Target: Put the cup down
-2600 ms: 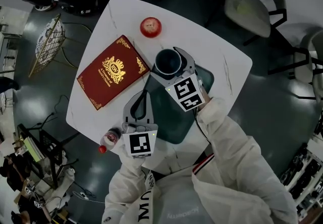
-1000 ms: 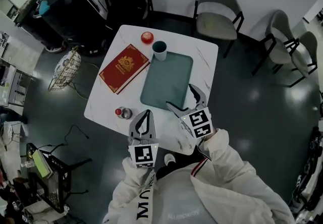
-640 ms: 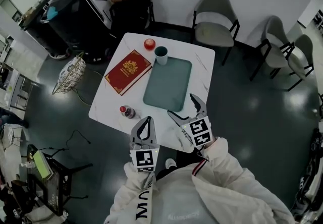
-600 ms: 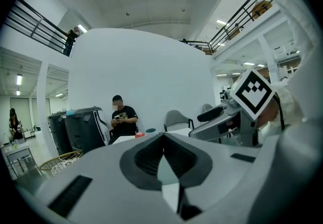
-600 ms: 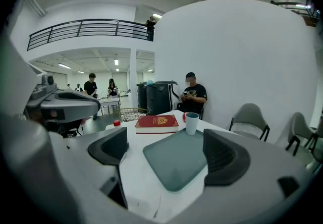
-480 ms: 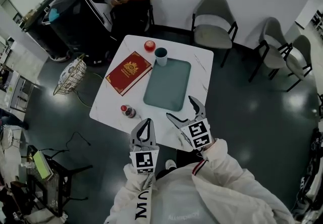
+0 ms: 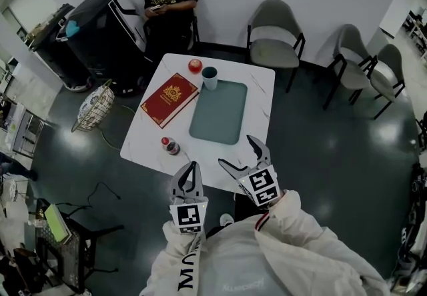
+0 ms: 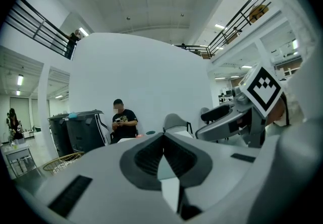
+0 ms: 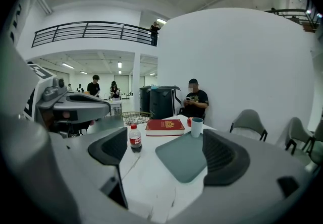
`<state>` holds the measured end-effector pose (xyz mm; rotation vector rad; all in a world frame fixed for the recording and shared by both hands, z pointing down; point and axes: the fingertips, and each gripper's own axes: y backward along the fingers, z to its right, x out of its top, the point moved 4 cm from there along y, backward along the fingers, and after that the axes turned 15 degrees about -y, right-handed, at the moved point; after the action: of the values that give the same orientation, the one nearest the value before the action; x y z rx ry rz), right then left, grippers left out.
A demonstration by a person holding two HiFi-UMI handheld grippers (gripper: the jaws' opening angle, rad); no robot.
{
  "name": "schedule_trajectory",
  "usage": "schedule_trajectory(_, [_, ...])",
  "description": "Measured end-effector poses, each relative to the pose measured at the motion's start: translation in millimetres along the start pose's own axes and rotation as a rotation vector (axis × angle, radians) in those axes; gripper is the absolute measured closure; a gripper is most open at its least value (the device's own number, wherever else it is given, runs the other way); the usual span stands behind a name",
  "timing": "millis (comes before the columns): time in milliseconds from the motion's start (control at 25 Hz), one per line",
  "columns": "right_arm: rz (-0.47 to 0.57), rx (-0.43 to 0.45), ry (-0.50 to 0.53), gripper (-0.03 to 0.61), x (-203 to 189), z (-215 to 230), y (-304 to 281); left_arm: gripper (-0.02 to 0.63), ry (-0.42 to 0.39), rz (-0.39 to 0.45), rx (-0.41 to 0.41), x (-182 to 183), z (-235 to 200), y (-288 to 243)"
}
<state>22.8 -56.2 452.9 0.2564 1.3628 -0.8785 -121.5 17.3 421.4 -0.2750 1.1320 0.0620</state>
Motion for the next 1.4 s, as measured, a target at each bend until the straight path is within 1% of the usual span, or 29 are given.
schedule_trajectory(200, [0.018,-0.012,-0.006,0.106,-4,-14,24,0.603,0.005,0.011,-0.008,1,3,21])
schedule_trajectory(240, [0.02,-0.017,-0.011,0.118,-5,-16,27,0.603,0.004,0.011,-0.013,0,3,24])
schedule_trajectory(360, [0.027,-0.03,-0.021,0.121,-8,-21,36,0.603,0.007,0.009,-0.024,-2,5,32])
schedule_trajectory(480, [0.034,-0.04,-0.036,0.167,-10,-23,45,0.603,0.009,0.01,-0.037,-2,8,37])
schedule_trajectory(560, [0.045,-0.042,-0.065,0.167,-10,-24,50,0.603,0.007,0.015,-0.047,1,11,38])
schedule_trajectory(720, [0.068,-0.07,-0.097,0.245,-6,-23,64,0.603,0.002,0.03,-0.066,12,14,40])
schedule_trajectory(840, [0.081,-0.095,-0.108,0.324,-2,-19,72,0.603,0.002,0.03,-0.069,16,16,39])
schedule_trajectory(920, [0.084,-0.105,-0.119,0.354,0,-14,77,0.601,0.006,0.03,-0.073,19,20,38])
schedule_trajectory(1040, [0.082,-0.113,-0.141,0.455,0,-8,84,0.603,0.016,0.023,-0.08,21,27,37])
schedule_trajectory(1160, [0.09,-0.13,-0.147,0.522,2,1,90,0.603,0.019,0.019,-0.09,25,34,32])
schedule_trajectory(1280, [0.105,-0.142,-0.164,0.57,1,10,93,0.601,0.021,0.019,-0.095,28,39,28])
schedule_trajectory(1400, [0.11,-0.135,-0.181,0.571,1,18,96,0.603,0.019,0.012,-0.099,32,48,24])
